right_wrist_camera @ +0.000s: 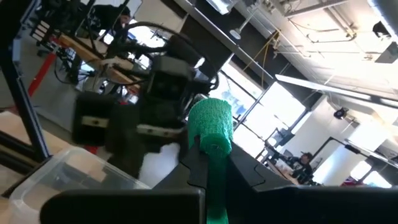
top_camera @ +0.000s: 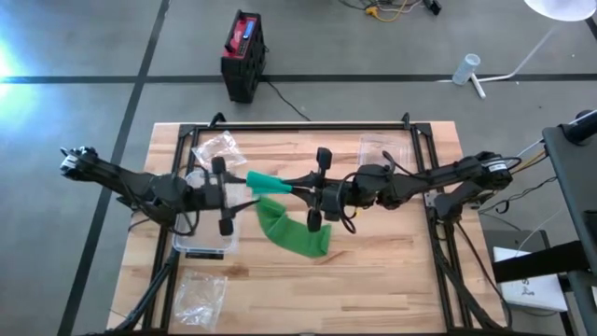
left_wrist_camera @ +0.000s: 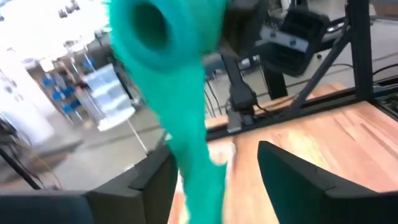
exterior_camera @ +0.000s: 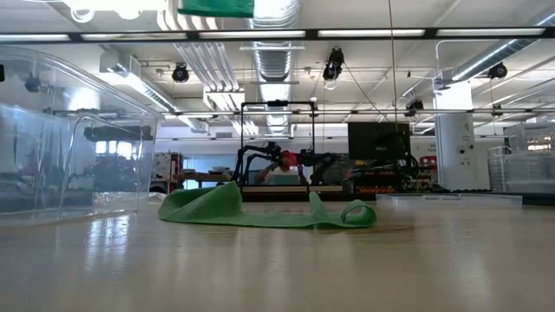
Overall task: Roll bandage
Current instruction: Roll the light green bandage
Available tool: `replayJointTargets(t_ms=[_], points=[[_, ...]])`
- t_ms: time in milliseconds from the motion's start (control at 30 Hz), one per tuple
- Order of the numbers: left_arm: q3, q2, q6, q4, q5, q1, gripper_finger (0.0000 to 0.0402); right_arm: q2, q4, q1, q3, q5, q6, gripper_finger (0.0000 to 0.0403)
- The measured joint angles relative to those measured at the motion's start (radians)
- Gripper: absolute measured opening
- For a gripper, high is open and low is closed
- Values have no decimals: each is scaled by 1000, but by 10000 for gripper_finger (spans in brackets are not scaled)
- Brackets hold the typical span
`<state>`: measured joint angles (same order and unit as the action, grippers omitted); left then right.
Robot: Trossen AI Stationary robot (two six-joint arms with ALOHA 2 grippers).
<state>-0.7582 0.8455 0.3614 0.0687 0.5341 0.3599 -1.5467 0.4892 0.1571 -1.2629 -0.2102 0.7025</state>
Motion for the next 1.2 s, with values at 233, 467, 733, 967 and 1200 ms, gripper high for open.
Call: replayJointTargets(t_ms=[233, 467, 733, 967, 1200], points=[[-33, -76, 153, 23, 0, 0, 240, 2, -9, -13, 3, -1, -163, 14], [-34, -18, 294, 168, -48, 0, 252, 3, -57, -49, 4, 8, -329, 14], [-75, 100, 307, 203, 23, 1, 235, 7, -80, -60, -3, 83, -390, 14], [-101, 117, 315, 174, 52, 0, 207, 24, -127, -60, -3, 89, -391, 14], [-129, 108, 272, 109, 54, 0, 189, 27, -178, -59, -5, 93, -378, 14]])
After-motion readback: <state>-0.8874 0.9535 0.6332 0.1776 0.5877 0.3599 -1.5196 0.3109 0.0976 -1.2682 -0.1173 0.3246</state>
